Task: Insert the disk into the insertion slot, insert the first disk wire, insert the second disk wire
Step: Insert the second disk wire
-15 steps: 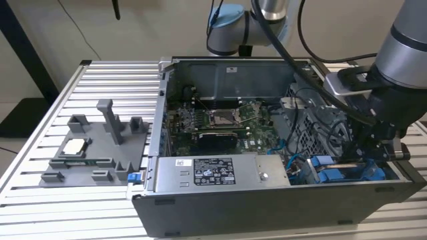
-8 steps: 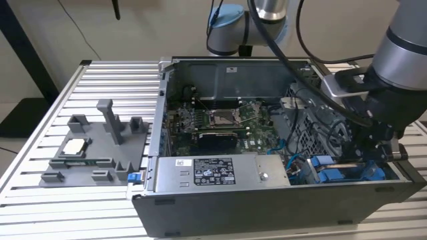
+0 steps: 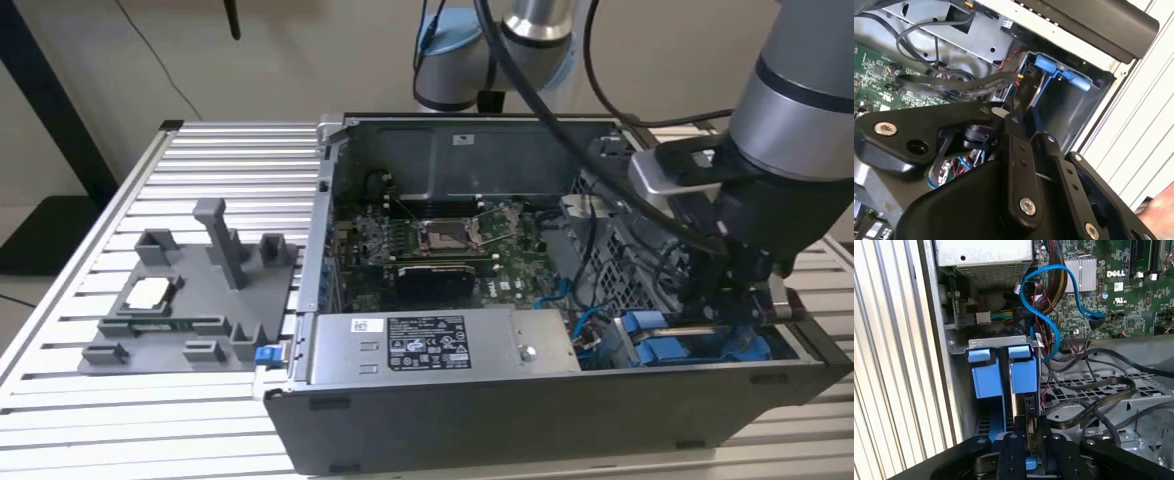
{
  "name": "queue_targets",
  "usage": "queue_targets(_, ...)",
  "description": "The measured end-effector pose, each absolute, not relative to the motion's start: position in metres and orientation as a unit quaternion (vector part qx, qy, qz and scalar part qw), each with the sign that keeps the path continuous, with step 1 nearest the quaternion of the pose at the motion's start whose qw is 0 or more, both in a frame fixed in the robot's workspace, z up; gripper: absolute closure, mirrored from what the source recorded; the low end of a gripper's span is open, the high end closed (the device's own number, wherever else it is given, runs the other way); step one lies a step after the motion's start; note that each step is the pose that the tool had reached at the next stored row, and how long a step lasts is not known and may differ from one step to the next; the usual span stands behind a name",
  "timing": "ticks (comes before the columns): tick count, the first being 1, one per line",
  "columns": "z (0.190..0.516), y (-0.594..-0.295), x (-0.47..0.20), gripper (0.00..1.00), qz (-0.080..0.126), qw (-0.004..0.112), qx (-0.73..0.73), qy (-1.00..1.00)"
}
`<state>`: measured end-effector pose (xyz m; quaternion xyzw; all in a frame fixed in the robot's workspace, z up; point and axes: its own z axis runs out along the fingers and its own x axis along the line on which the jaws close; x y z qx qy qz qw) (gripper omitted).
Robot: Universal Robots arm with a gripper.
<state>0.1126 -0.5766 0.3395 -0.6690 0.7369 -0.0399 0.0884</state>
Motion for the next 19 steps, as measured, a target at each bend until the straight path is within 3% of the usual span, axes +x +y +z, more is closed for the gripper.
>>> queue_targets(1, 0.339, -0.577, 0.112, 0.70, -0.040, 0.089, -0.669, 0.737)
queue_targets(19, 0.361, -0.577, 0.110, 0.70, -0.041, 0.088, -0.668, 0.738)
